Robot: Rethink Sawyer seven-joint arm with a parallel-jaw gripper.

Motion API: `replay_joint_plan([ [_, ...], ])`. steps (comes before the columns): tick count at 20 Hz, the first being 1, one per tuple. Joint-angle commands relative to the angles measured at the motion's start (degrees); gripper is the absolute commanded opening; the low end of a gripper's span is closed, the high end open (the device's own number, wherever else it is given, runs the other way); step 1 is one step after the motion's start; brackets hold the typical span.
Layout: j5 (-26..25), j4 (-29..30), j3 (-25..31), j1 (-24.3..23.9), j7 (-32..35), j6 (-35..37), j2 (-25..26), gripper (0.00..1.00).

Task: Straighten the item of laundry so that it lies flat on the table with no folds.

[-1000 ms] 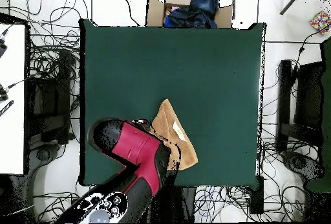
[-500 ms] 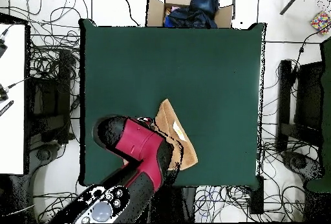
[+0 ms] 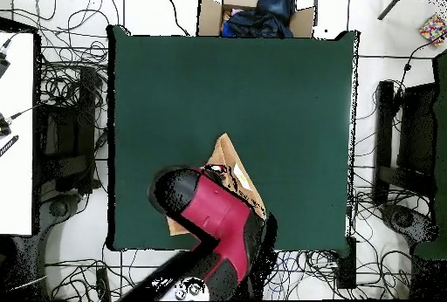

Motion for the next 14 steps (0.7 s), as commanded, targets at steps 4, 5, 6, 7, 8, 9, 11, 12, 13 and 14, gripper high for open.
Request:
replay_joint_plan([
  [4, -3.20, 15.39, 16.14, -8.54, -1.02, -17.44, -5.45, 1.00],
  [5, -3.28, 16.12, 17.79, -9.75, -0.42, -19.45, -5.50, 1.00],
  [6, -3.36, 16.70, 19.07, -10.63, 0.11, -21.11, -5.42, 1.00],
  [7, -3.57, 17.26, 20.36, -11.55, 0.65, -22.63, -5.43, 1.00],
  [8, -3.79, 17.82, 21.65, -12.48, 1.19, -24.14, -5.44, 1.00],
  [9, -4.05, 18.32, 22.79, -13.15, 1.69, -25.29, -5.38, 1.00],
  [11, -4.72, 19.45, 25.22, -14.86, 3.00, -28.30, -5.29, 1.00],
  [12, -4.99, 19.92, 26.57, -15.80, 3.76, -29.96, -5.08, 1.00],
  [13, -5.26, 20.38, 27.93, -16.74, 4.52, -31.62, -4.87, 1.00],
  [14, -5.77, 20.56, 28.95, -17.41, 5.50, -33.25, -4.47, 1.00],
])
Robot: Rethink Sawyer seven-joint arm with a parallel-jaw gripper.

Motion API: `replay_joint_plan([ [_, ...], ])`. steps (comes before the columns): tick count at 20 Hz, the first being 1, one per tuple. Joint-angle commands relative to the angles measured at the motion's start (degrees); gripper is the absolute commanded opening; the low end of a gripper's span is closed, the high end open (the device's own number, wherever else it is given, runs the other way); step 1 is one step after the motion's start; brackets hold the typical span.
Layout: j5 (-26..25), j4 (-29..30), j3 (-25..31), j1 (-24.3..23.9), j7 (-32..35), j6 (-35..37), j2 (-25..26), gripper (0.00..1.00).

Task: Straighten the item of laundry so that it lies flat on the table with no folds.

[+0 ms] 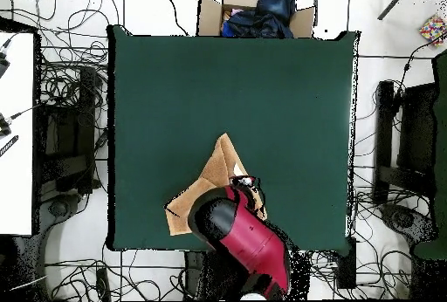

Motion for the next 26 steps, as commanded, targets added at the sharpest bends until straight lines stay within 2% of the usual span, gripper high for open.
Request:
replay_joint_plan([
  [1, -3.71, 7.35, 17.92, -4.74, 6.34, -7.83, 2.01, 1.00],
  [6, -3.79, 7.80, 19.91, -5.28, 9.26, -9.62, 2.57, 1.00],
  [12, -3.12, 9.37, 23.10, -6.67, 9.25, -6.99, -0.41, 1.00],
  [15, -2.46, 11.65, 28.32, -10.09, 9.62, -5.54, -4.20, 1.00],
  [19, -0.33, 13.45, 33.40, -12.15, 10.73, -2.46, -8.69, 1.00],
  [23, -1.15, 15.60, 42.83, -18.33, 13.95, -9.23, -8.38, 1.00],
  [26, -0.61, 16.36, 46.26, -20.32, 14.75, -8.93, -10.47, 1.00],
])
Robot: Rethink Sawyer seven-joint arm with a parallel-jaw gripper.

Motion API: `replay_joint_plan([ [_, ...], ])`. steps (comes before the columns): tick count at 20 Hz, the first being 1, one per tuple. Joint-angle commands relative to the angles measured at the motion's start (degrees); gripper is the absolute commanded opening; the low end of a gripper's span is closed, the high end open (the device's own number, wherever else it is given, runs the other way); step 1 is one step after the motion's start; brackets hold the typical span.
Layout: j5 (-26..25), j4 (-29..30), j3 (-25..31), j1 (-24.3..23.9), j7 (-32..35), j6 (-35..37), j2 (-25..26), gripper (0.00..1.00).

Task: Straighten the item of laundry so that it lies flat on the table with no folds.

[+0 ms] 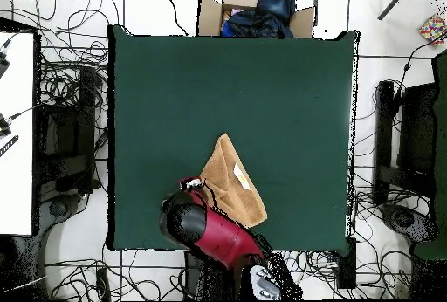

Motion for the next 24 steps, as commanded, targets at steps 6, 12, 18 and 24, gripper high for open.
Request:
replay_joint_plan([
  [6, 3.88, -1.96, 0.01, 5.98, 12.16, 14.92, -6.54, 1.00],
  [12, -8.56, -15.66, -27.51, 22.30, 12.75, 40.12, -4.72, 1.00],
  [18, -14.66, -13.15, -28.74, 19.28, 8.37, 40.52, -8.50, 1.00],
  [24, -17.71, -9.38, -27.38, 16.10, 6.45, 34.57, -10.25, 1.00],
])
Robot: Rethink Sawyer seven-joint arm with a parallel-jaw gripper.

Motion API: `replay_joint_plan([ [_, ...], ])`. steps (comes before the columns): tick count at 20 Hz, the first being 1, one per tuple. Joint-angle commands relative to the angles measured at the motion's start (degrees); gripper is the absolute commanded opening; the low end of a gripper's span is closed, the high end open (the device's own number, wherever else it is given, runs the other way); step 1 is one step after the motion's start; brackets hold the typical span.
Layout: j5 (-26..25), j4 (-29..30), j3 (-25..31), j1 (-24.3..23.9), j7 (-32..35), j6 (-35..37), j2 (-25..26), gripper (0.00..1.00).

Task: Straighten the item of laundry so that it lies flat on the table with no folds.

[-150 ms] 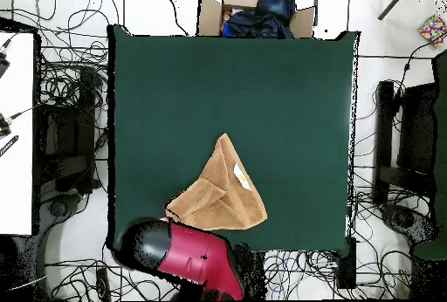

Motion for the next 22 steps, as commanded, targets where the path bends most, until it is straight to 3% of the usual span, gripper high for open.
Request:
replay_joint_plan([
  [1, -3.97, -0.04, -4.11, -3.61, 6.24, -7.03, -1.31, 1.00],
  [9, -8.38, 5.66, -1.65, -11.26, 2.34, -18.53, 0.21, 1.00],
  [22, -10.48, 13.14, 5.47, -20.68, 7.76, -42.90, 15.99, 1.00],
])
